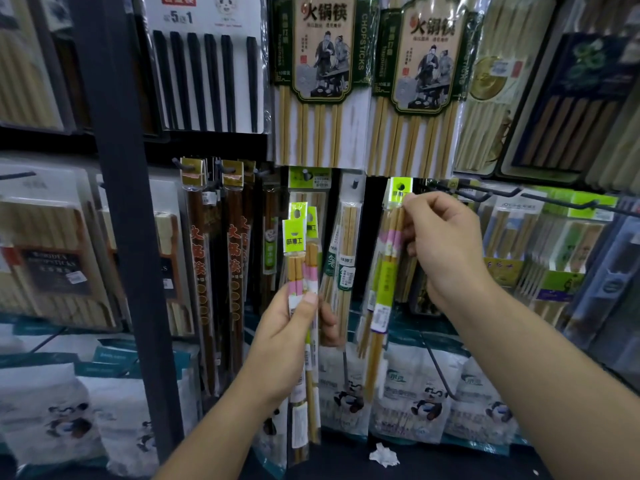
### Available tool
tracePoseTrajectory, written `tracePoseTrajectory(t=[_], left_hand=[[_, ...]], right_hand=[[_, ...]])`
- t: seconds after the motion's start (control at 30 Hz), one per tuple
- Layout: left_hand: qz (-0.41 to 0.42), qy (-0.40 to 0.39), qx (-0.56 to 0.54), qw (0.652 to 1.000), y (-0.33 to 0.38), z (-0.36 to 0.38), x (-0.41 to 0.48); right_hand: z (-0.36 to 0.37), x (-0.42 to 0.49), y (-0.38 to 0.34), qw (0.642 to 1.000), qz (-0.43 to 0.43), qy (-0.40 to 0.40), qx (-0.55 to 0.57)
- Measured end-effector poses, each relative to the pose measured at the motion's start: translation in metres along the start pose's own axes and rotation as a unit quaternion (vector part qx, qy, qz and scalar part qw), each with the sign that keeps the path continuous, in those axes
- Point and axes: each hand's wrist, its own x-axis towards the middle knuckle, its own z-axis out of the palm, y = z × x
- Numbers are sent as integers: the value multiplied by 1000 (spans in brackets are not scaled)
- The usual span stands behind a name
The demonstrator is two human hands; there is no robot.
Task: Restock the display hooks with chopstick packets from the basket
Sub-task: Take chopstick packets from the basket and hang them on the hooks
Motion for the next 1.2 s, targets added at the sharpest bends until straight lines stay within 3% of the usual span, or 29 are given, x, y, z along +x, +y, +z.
tracePoseTrajectory(t=[0.63, 0.7, 0.83, 0.9, 1.2], left_hand=[[-5, 9, 1, 1000, 5, 3, -1], [-8, 11, -2, 1000, 6, 5, -2], [-11, 1, -11, 1000, 8, 9, -3], [-12, -6, -12, 1000, 7, 10, -4], [-27, 44, -10, 999, 2, 0, 1]], right_hand=[[-5, 2, 24, 993, -42, 64, -92], [-1, -10, 22, 992, -63, 32, -102], [13, -38, 18, 986, -78, -108, -103], [19, -44, 20, 984, -81, -125, -100], [9, -20, 12, 999, -36, -13, -14]])
